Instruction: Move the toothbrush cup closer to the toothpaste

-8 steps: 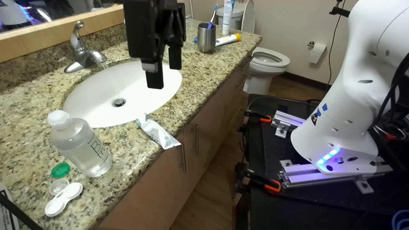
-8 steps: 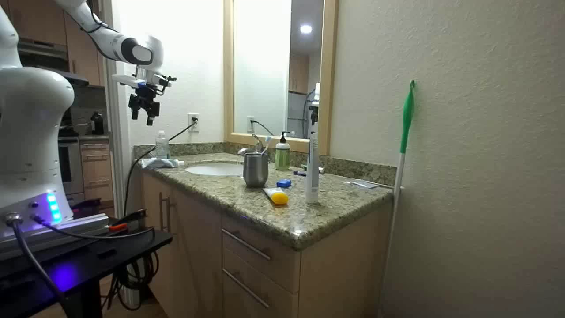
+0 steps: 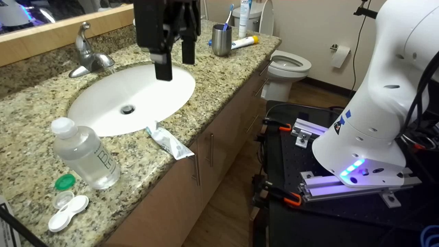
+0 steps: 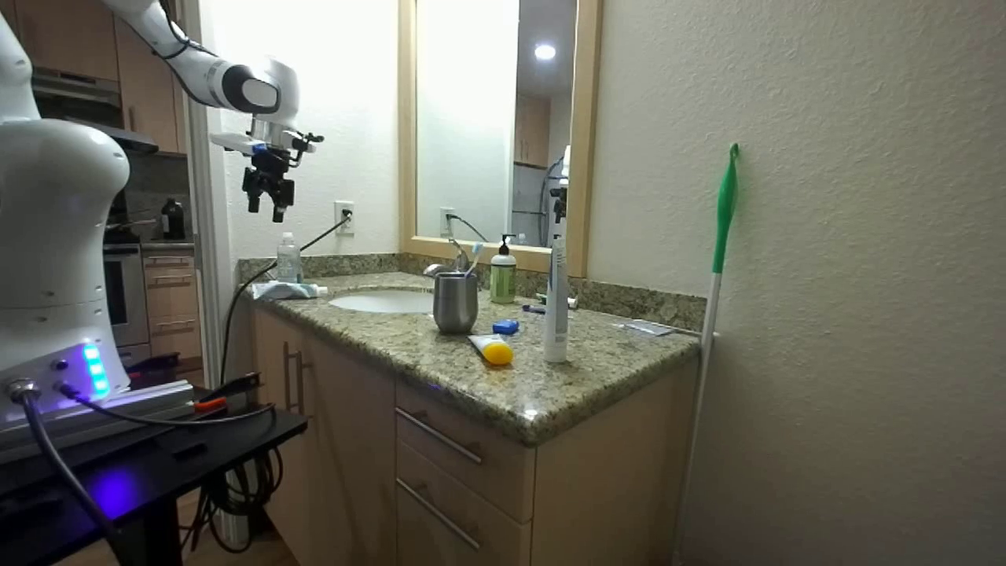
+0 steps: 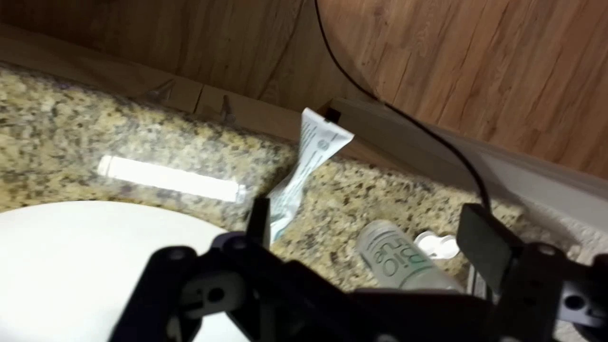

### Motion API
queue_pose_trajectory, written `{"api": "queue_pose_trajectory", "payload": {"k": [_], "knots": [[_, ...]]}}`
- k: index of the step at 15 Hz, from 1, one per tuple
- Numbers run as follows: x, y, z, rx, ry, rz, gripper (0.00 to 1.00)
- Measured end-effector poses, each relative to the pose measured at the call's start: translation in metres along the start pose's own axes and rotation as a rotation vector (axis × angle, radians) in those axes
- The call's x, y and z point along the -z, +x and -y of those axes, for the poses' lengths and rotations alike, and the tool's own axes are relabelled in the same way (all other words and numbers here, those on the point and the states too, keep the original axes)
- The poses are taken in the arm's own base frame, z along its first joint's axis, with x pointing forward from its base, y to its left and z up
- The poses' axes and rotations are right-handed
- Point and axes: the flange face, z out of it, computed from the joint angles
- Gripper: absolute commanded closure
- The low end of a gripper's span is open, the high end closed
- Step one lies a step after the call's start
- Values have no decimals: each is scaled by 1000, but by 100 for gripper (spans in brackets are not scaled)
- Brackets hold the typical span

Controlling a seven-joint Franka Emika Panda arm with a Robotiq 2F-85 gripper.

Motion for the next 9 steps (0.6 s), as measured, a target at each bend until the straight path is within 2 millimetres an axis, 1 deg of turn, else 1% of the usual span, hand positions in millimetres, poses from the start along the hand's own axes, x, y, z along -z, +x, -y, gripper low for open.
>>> {"api": "queue_pose_trajectory", "payload": {"k": [1,2,4,6,7,9], "knots": [[8,4,-21,-48,-9,-25,0],[20,5,-49,-100,-17,-53,0],[47,-1,-104,-210,-21,-111,0],[71,-19,-157,-305,-23,-157,0],[78,-32,-180,-337,-16,-157,0],[83,-62,-221,-388,-21,-128,0]]}}
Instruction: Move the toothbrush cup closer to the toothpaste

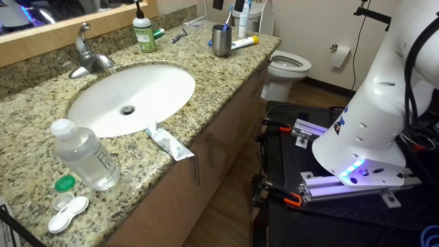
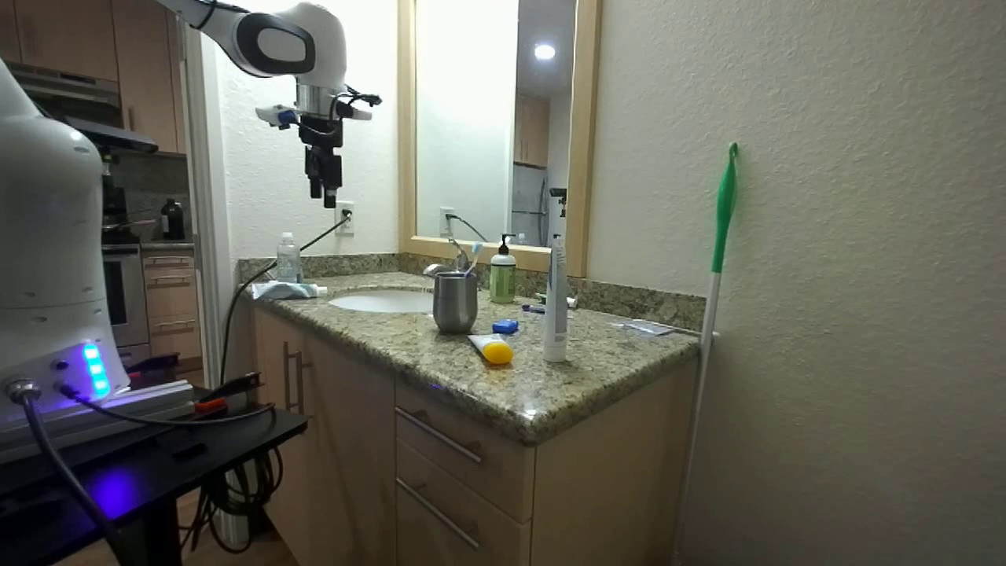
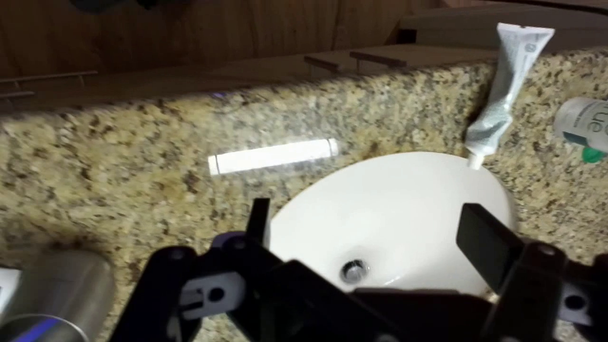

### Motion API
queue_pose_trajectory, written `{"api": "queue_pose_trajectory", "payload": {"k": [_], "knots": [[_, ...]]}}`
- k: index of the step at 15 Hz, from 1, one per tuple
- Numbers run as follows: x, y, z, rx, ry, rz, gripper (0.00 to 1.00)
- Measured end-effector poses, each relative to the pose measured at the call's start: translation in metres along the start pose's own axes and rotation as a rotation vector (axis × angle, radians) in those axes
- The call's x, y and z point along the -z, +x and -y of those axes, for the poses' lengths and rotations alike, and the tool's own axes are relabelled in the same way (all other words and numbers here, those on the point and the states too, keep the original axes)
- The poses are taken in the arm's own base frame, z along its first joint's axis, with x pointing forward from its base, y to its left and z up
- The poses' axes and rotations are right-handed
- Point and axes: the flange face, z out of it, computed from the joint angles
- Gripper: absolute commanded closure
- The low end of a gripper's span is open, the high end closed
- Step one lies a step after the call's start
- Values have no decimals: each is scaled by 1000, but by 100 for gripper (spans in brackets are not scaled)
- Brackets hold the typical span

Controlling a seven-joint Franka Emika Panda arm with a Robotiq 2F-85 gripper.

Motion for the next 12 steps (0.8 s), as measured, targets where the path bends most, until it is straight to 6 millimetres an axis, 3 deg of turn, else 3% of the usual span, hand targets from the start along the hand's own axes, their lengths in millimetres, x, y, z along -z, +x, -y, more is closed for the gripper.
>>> {"api": "queue_pose_trajectory", "payload": {"k": [3,6,8,12], "knots": [[-5,-18,-61,-43,-49,47,0],[-11,-21,-99,-38,-128,10,0],[-13,-10,-110,-9,-215,-69,0],[-24,15,-107,35,-385,-157,0]]}}
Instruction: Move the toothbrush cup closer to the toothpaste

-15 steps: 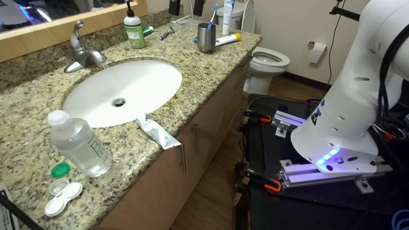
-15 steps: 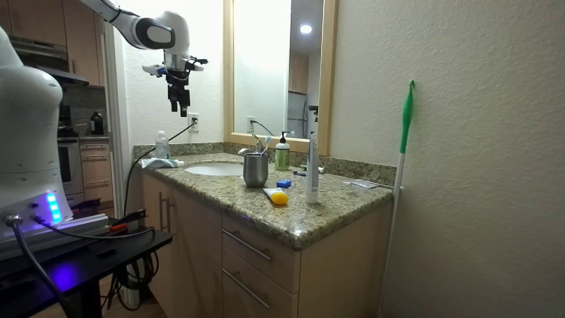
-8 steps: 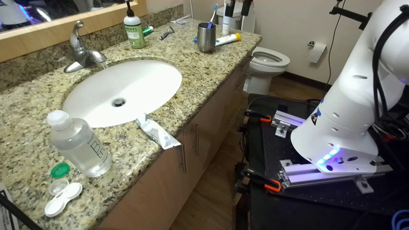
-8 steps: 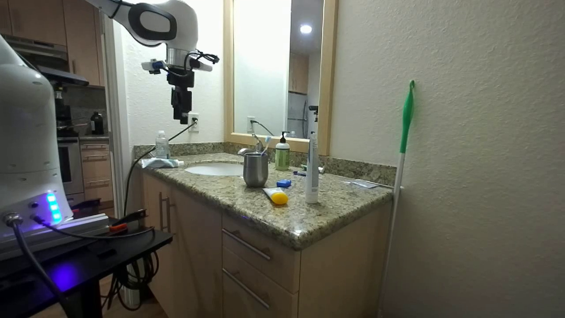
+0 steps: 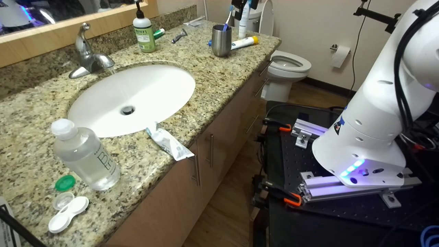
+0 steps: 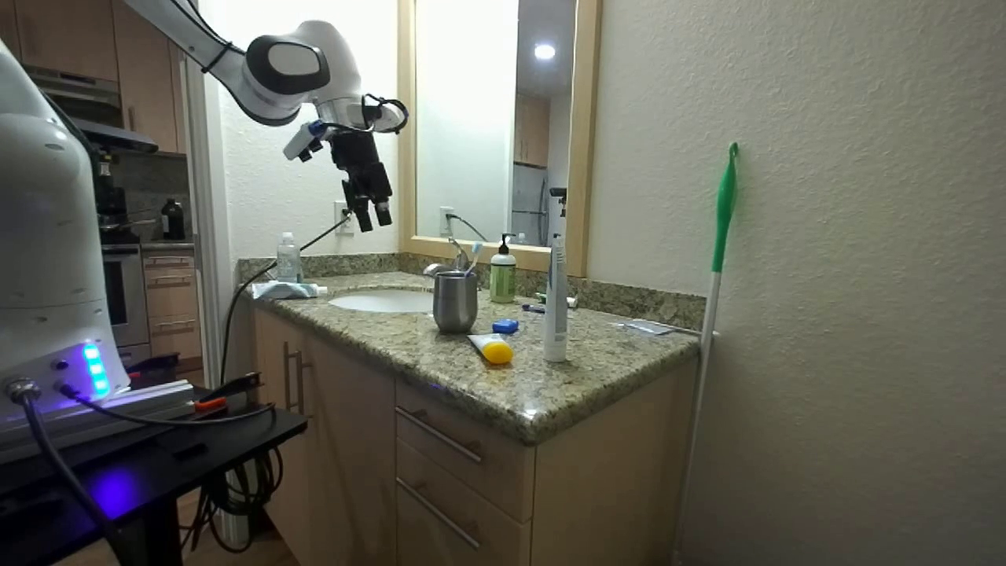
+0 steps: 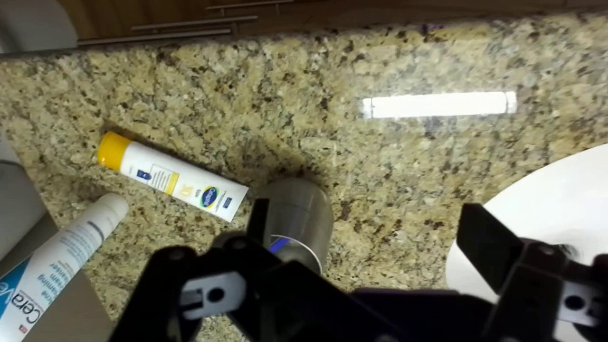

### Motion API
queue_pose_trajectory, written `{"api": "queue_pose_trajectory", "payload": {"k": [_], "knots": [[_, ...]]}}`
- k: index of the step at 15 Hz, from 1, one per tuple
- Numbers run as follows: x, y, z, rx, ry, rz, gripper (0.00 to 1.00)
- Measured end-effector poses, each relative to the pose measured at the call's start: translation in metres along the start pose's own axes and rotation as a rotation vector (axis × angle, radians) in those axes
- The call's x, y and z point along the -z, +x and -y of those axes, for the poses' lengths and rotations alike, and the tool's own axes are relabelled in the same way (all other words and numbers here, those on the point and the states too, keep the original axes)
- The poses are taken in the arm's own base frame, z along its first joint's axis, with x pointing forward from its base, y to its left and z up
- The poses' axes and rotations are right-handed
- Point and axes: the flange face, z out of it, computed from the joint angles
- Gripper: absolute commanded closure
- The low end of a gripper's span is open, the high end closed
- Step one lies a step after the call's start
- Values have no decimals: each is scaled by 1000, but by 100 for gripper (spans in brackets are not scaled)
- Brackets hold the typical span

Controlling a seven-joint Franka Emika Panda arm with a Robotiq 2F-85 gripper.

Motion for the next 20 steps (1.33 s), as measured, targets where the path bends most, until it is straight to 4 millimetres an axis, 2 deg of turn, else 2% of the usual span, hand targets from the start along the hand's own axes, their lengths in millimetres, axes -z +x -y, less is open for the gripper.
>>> {"api": "queue_pose_trajectory", "payload": {"k": [3,6,10,15,20], "knots": [[-11,7,3,-13,-55,2,0],[-12,7,4,-4,-50,17,0],[-15,9,12,110,22,63,0],[-3,40,-5,156,-86,39,0],[-20,75,-18,64,-45,-30,0]]}}
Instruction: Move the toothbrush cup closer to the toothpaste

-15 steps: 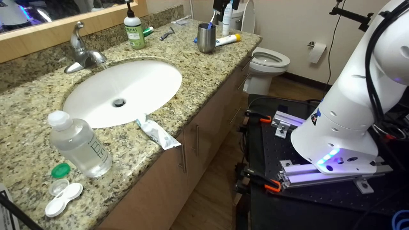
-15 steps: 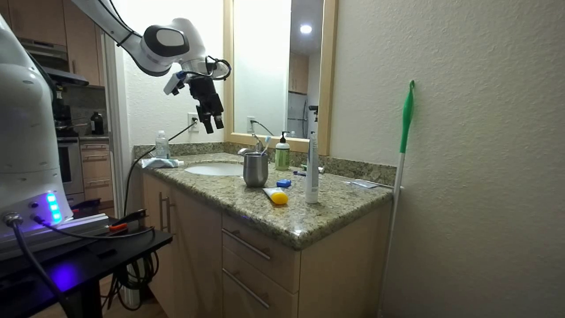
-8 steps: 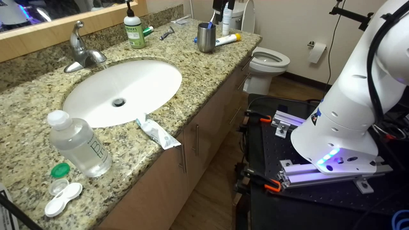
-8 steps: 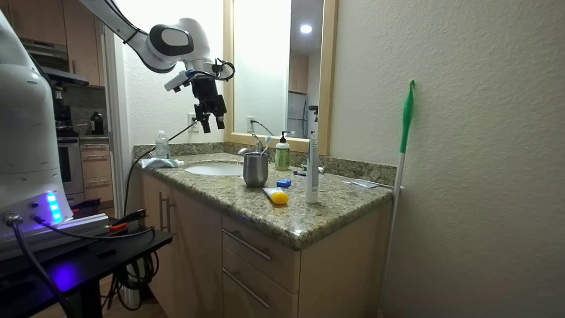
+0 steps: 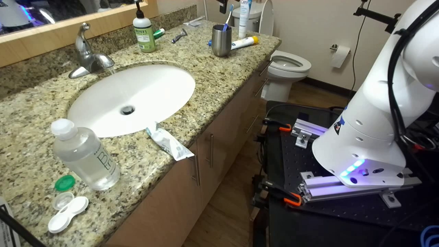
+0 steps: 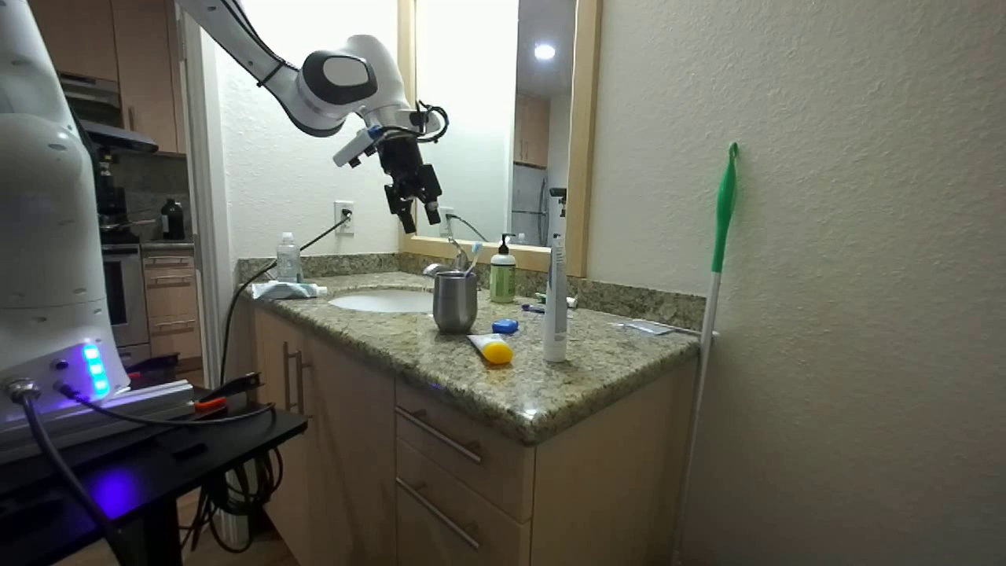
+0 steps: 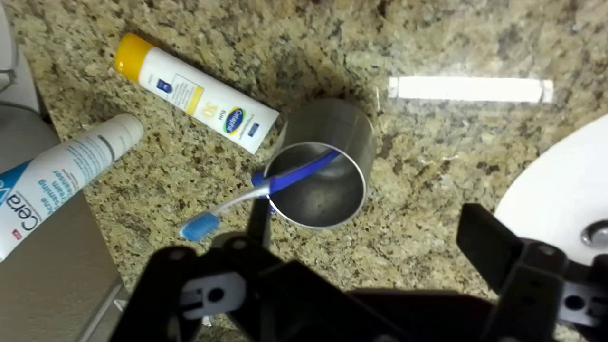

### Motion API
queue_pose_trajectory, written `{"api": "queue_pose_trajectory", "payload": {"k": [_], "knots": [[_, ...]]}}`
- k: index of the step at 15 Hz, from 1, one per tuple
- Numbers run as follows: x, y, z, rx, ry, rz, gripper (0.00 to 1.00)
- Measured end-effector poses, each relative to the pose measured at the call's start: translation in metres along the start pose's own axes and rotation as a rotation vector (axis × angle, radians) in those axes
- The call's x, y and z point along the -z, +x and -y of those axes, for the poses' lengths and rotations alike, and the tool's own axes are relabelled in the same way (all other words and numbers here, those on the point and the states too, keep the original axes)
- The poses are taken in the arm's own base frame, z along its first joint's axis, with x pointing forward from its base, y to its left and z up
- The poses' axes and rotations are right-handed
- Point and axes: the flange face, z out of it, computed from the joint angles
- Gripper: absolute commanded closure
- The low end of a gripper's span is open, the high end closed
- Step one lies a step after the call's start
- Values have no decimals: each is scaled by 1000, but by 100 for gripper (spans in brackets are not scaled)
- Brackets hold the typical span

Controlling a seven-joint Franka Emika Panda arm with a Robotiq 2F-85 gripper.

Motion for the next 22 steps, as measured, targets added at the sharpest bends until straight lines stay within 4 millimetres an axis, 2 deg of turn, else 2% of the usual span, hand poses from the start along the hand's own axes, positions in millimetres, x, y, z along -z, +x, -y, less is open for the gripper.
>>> {"api": "queue_pose_trajectory", "payload": {"k": [7,12,22], "knots": [[-7,5,0,-12,1,4,0],[-40,26,5,-64,4,-45,0],[-108,57,12,-157,92,106,0]]}}
